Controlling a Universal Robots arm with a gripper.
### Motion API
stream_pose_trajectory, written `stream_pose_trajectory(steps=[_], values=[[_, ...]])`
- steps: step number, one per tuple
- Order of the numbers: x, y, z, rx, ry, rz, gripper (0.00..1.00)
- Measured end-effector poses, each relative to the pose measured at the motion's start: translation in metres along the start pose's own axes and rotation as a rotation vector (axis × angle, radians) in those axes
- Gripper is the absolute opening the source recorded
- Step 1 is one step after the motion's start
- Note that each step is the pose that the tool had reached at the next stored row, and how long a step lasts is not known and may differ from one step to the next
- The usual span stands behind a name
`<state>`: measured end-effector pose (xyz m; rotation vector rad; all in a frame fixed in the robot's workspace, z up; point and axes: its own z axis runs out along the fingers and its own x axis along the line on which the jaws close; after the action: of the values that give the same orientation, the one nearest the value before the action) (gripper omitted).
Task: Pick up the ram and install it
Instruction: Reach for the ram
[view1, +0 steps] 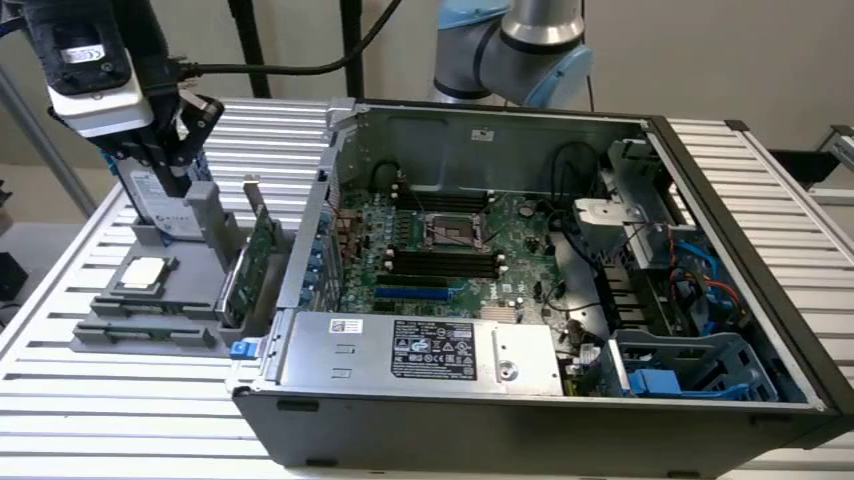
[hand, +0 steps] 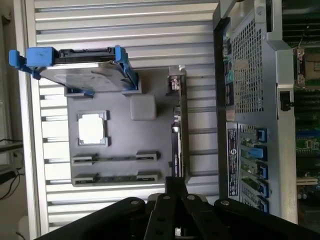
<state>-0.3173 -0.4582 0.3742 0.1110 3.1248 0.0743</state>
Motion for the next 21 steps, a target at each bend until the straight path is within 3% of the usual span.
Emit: stream_pose_trajectory(steps=[8,18,21], values=[[0.028,-0.0105,0.0087,0.0002,0.0023,0.000,0.00],[0.073,-0.0205,0.0219,0.0004,0.0053,0.000,0.00],[0.078,-0.0212,0.0233,0.0005,0.0058,0.000,0.00]])
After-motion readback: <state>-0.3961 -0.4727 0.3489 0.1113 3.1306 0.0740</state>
